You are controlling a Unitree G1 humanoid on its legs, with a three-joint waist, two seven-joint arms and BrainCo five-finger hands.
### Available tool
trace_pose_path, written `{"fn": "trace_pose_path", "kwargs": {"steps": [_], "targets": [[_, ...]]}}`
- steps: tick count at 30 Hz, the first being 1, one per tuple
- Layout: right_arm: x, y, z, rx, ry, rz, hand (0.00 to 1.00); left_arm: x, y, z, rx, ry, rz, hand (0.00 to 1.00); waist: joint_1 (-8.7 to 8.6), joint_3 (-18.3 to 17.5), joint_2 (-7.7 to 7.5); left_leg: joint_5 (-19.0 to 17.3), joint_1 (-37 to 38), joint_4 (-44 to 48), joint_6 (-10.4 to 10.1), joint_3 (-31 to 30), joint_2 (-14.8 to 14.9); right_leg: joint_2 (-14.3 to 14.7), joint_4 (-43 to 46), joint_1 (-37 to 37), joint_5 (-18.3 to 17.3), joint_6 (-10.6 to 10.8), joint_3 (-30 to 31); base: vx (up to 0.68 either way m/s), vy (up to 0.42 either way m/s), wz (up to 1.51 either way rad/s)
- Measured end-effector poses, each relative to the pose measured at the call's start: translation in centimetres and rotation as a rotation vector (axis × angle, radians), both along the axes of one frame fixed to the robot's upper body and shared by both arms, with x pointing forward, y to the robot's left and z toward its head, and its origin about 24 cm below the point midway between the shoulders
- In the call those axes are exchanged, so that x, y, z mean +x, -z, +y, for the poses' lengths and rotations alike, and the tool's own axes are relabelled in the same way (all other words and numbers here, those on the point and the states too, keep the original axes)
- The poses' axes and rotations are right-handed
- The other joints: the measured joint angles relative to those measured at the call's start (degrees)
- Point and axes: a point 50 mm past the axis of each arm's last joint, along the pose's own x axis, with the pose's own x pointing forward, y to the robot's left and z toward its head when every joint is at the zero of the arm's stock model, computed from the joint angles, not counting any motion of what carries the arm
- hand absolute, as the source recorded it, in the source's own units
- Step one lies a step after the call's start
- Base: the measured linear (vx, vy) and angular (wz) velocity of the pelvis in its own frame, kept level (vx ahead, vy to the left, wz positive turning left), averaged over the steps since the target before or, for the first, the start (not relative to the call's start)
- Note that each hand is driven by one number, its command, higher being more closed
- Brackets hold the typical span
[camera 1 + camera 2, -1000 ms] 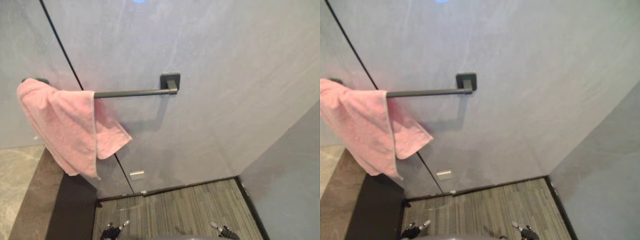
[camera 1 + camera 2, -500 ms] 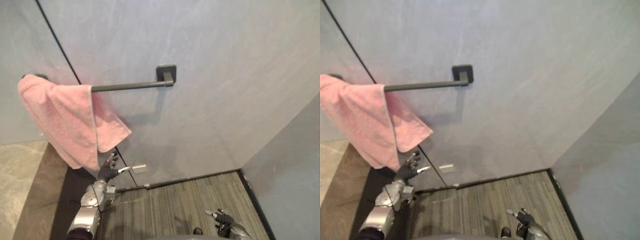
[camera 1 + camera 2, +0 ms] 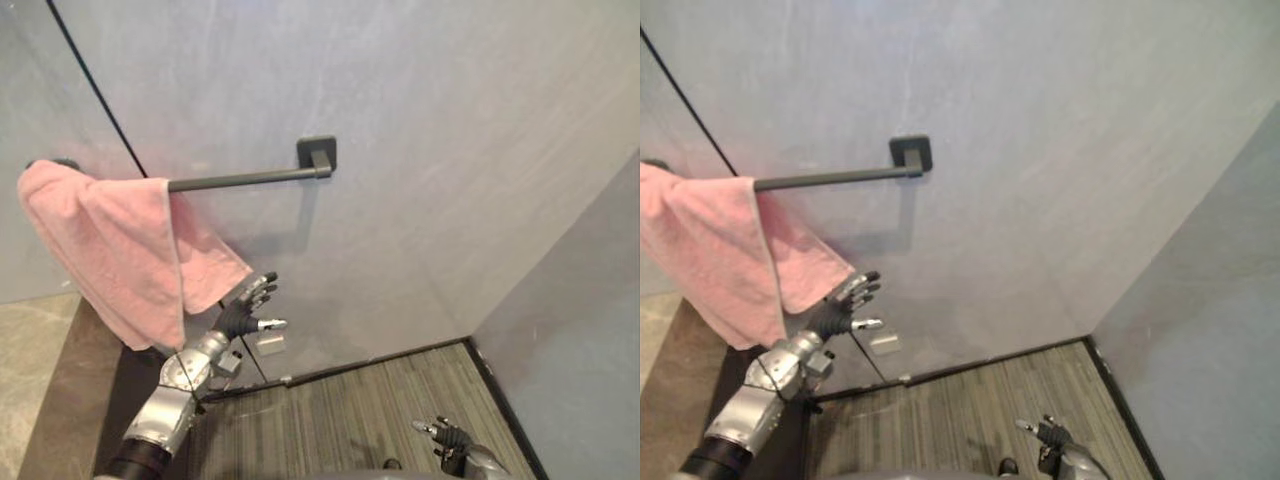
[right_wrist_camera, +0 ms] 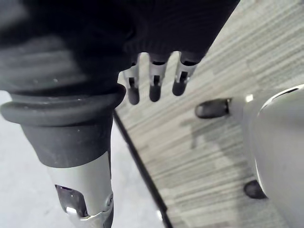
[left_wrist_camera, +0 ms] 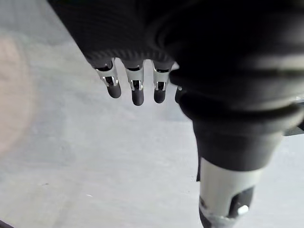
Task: Organize washtable
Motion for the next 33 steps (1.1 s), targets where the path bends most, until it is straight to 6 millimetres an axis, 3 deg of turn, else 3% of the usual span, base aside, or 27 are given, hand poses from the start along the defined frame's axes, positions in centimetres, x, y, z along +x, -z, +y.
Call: {"fn": "trace_pose_path", "kwargs": {"steps": [3,8,10,16,23,33], "targets": [[-0.1,0.0,-0.2,-0.003,0.003,0.001,0.00,1.1,-2.3,0.5,-0.003,0.003,-0.080,0.00,0.10,-0.01,0.01,0.00,-0.02,-0.03,0.00,0.07,0.07,0.08,-0.06,-0.05,0.05,0.00,0.09,-0.04,-0.025,-0.02],[-0.5,0.1,-0.3,-0.005,0.011,0.009,0.00,2.8,-9.7,4.6,-0.030,-0.125,-0.369,0.00,0.52,-0.06,0.09,0.01,-0.01,-0.46,-0.02,0.41,0.27,0.34,0.07,-0.42,0.05,0.00,0.42,-0.01,-0.017,-0.04],[-0.6,0.0,-0.6,-0.010,0.022,0.009,0.00,3.1,-11.6,5.9,-0.015,-0.148,-0.419,0.00,1.04,-0.08,0.12,0.02,0.01,-0.48,-0.02,0.42,0.24,0.32,0.08,-0.42,0.05,0.00,0.41,0.00,0.000,0.00],[-0.5,-0.2,-1.5,-0.005,0.079,-0.015,0.00,2.9,-12.1,8.3,-0.039,-0.232,-0.415,0.00,2.98,-0.13,0.05,0.03,-0.12,-0.49,0.01,0.03,-0.23,-0.09,0.08,-0.38,0.11,0.05,-0.04,0.00,-0.003,0.03],[-1.0,-0.1,-1.8,0.000,0.121,-0.014,0.00,2.8,-11.7,9.6,-0.102,-0.288,-0.398,0.00,3.02,-0.12,0.07,0.26,-0.36,-0.22,0.39,-0.39,-0.97,-0.74,0.10,-0.36,0.41,0.10,-0.28,-0.01,-0.004,0.03],[-2.6,0.3,-1.9,0.000,0.129,0.023,0.00,2.9,-11.2,9.9,-0.156,-0.270,-0.366,0.00,3.00,-0.25,0.82,0.36,-1.02,0.09,0.54,-0.52,-1.02,-0.72,0.09,-0.83,0.53,0.00,-0.11,-0.05,-0.025,0.00]]}}
